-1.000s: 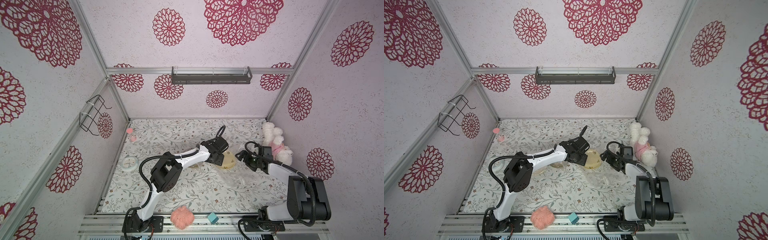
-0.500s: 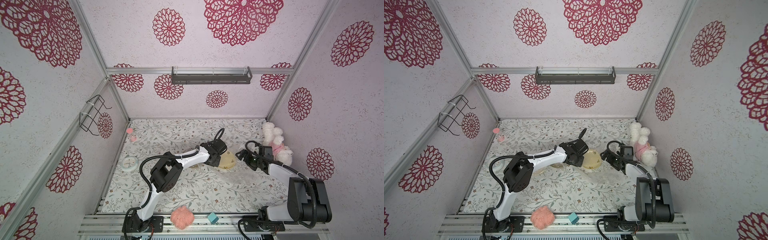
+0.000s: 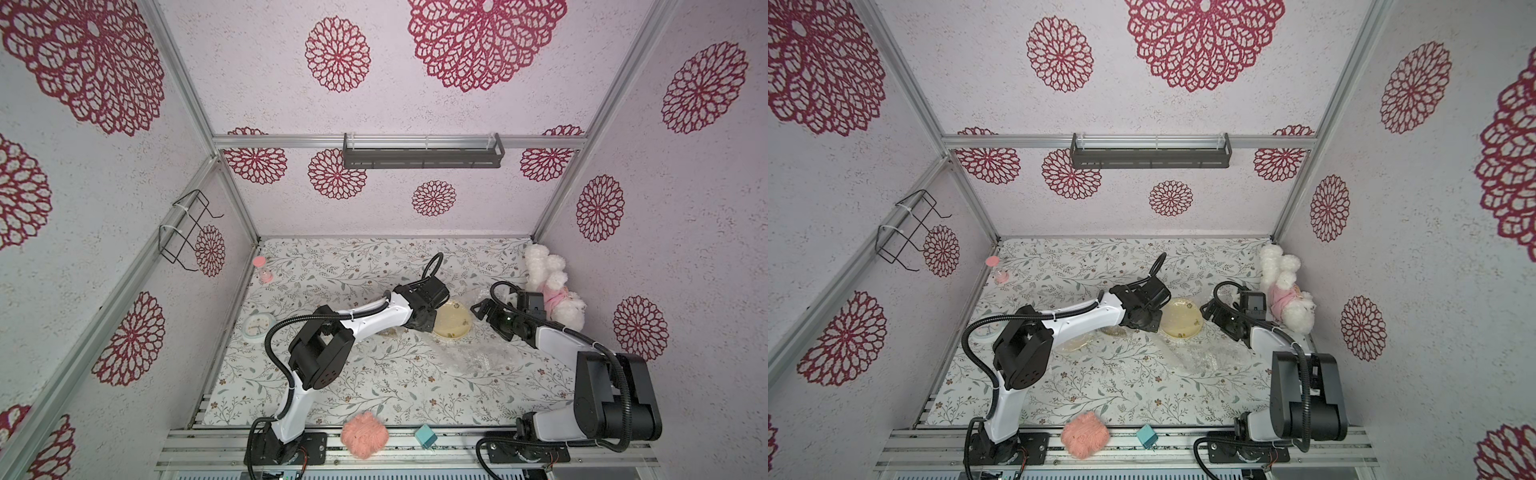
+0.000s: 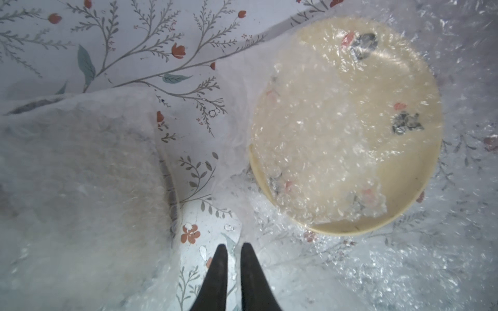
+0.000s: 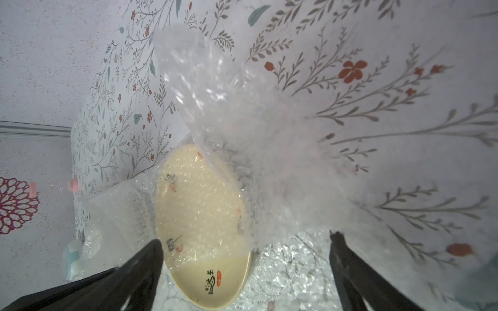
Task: Unpack dinner plates from bubble wrap
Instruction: Unwrap the bubble wrap at the center of the board.
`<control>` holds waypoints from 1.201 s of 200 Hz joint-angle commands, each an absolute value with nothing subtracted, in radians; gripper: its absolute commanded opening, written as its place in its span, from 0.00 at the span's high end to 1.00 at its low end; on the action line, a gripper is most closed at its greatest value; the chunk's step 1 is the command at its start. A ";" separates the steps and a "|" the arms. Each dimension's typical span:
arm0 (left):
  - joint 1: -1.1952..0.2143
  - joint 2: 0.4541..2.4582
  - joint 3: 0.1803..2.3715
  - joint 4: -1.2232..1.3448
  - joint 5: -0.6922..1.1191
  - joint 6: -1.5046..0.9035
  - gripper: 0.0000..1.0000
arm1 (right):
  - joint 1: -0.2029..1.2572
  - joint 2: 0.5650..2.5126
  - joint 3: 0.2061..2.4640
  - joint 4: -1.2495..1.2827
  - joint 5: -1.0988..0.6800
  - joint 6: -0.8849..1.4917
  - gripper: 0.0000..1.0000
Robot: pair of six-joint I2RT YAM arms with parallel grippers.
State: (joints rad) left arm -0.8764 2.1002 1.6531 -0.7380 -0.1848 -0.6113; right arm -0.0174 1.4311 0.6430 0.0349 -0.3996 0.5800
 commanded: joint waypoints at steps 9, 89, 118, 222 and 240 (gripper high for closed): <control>-0.865 2.074 1.633 -0.727 -0.207 -0.636 0.85 | -0.014 1.443 0.685 0.057 -0.419 0.598 0.03; -0.861 2.052 1.585 -0.720 -0.231 -0.659 0.84 | 0.020 1.511 0.759 0.061 -0.410 0.595 0.07; -0.857 2.039 1.570 -0.718 -0.235 -0.661 0.83 | 0.031 1.536 0.763 0.084 -0.408 0.611 0.08; -0.855 2.026 1.565 -0.705 -0.229 -0.668 0.81 | 0.053 1.535 0.831 0.112 -0.386 0.658 0.64; -0.856 2.022 1.564 -0.705 -0.230 -0.667 0.81 | 0.053 1.551 0.851 0.111 -0.393 0.661 0.77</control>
State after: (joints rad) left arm -0.8650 2.0590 1.5707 -0.7193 -0.2165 -0.6487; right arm 0.0490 1.5539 0.8082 0.0940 -0.3946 0.6479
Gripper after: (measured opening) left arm 0.192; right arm 0.292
